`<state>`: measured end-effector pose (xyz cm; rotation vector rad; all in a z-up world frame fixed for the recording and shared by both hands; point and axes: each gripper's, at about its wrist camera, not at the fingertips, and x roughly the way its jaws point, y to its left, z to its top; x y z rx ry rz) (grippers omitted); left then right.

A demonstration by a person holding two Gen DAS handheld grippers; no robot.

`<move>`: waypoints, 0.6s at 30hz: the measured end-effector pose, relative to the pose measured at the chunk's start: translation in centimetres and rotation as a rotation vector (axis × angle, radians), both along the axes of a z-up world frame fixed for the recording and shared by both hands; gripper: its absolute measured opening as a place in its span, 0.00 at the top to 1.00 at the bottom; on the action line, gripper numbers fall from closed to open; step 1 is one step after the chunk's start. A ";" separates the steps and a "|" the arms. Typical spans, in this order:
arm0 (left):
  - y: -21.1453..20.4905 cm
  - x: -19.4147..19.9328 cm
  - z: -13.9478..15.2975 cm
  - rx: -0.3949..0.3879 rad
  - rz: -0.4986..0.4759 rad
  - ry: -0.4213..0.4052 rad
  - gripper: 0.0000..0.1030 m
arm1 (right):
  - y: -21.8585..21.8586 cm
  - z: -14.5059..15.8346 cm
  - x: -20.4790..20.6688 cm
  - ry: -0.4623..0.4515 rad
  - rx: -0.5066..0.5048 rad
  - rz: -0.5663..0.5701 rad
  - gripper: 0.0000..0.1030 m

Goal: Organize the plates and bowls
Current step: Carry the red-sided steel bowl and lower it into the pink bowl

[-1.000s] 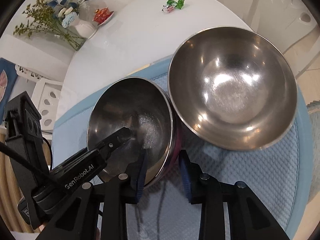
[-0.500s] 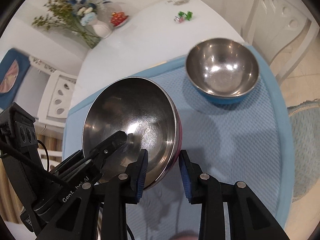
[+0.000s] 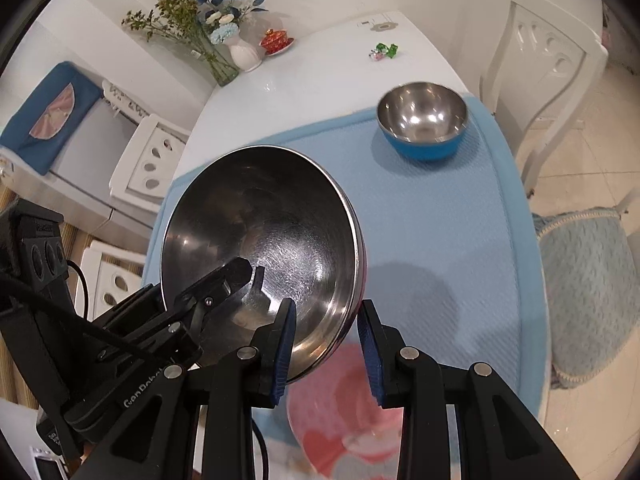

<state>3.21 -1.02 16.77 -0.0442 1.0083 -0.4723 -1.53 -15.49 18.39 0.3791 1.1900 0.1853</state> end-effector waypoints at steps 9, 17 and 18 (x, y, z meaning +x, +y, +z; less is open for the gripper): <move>-1.2 -6.1 -2.3 -0.004 -0.035 0.067 0.80 | -2.3 -2.6 -5.0 0.114 0.002 0.010 0.69; -2.6 -9.3 -4.9 -0.014 -0.038 0.155 0.80 | -3.8 -5.0 -7.2 0.200 -0.033 0.024 0.69; -2.7 -9.5 -5.1 -0.013 -0.037 0.160 0.80 | -3.8 -5.2 -7.2 0.204 -0.036 0.027 0.69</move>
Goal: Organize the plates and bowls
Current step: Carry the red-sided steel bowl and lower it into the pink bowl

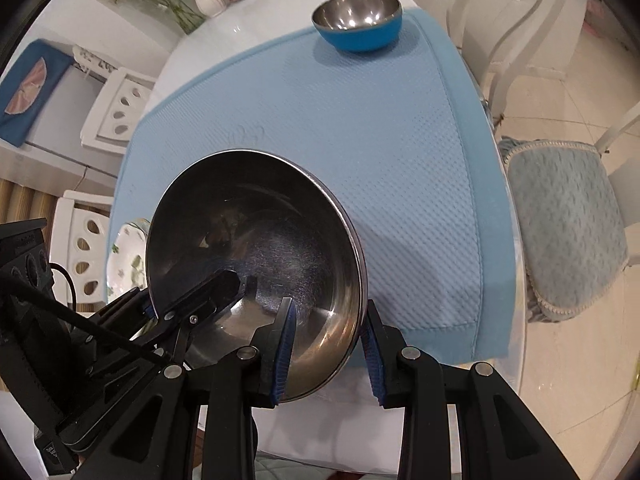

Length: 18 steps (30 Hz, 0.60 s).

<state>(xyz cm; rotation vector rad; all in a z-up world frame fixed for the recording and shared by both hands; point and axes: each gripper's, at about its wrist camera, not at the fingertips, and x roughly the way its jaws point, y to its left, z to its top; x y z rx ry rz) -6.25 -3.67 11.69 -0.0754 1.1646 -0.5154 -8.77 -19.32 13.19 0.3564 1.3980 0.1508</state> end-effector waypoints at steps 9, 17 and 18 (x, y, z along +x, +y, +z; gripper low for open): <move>0.1 -0.4 -1.7 0.009 0.011 0.056 0.80 | 0.2 -1.1 -0.1 0.038 -0.008 0.017 0.69; 0.9 -0.3 -2.7 0.019 0.035 0.087 0.76 | 0.9 -1.4 -0.2 0.054 -0.015 0.036 0.69; 0.9 -0.3 -2.7 0.030 0.039 0.080 0.75 | 1.0 -1.5 -0.2 0.054 -0.017 0.039 0.69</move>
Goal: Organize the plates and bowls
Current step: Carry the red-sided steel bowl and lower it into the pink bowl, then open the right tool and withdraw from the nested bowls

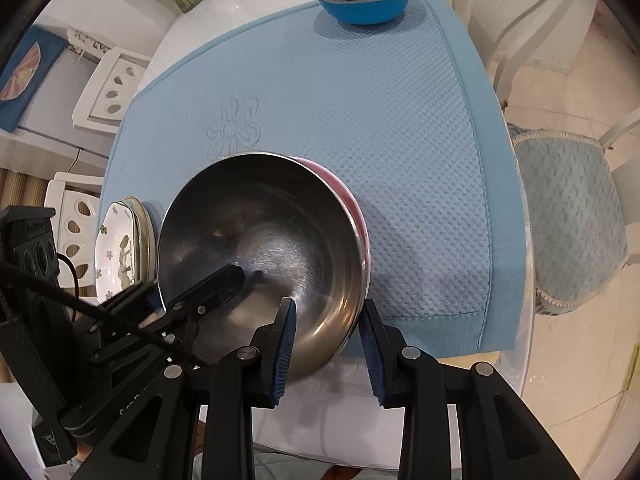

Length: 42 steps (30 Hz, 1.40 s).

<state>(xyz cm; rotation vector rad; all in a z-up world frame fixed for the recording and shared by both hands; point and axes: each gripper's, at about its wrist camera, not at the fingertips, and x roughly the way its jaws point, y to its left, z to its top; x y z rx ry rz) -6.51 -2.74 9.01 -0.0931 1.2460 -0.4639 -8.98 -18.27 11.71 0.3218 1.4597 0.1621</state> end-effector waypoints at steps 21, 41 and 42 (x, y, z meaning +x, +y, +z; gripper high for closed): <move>2.8 0.8 0.7 0.092 0.039 -0.052 0.67 | 0.2 0.5 0.1 -0.009 0.044 -0.003 0.69; 5.2 1.2 3.6 0.086 0.089 -0.098 0.66 | -0.1 3.1 1.8 -0.103 0.171 -0.084 0.69; 5.2 1.7 4.0 0.080 0.093 -0.105 0.67 | -0.5 3.9 1.8 -0.149 0.162 -0.116 0.69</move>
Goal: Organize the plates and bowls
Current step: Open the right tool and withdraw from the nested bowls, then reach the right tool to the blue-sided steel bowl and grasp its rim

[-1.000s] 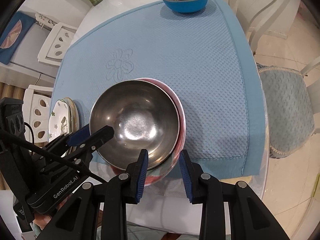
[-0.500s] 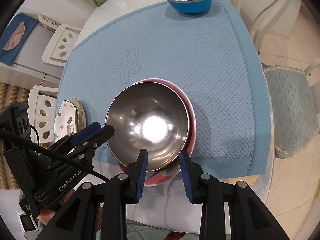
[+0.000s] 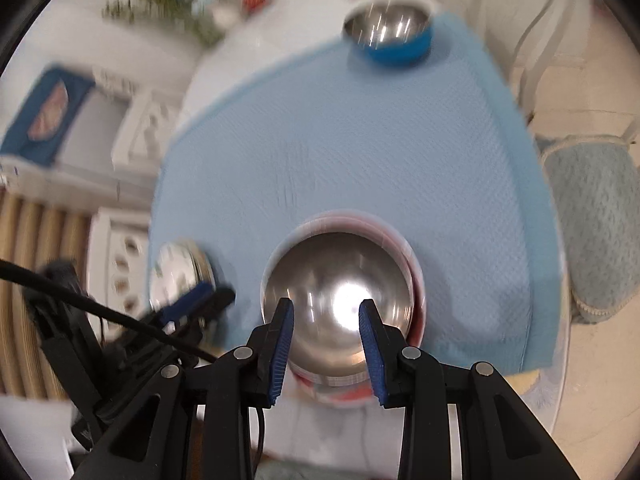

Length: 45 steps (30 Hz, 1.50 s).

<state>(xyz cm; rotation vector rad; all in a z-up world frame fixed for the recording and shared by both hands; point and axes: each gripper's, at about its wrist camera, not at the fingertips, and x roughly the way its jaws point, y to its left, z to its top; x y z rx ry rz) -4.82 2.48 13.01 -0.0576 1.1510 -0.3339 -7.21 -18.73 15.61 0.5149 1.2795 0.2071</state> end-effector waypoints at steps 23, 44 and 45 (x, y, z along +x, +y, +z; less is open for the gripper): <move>-8.3 16.4 3.9 -0.094 -0.146 -0.057 0.65 | -6.2 2.6 9.9 -0.174 -0.042 -0.199 0.44; -13.9 30.6 -6.2 -0.140 -0.091 0.099 0.51 | -13.1 -7.9 24.8 -0.024 0.024 -0.333 0.44; -14.1 30.8 -6.6 -0.143 -0.090 0.106 0.51 | -13.1 -8.1 25.1 -0.023 0.023 -0.331 0.44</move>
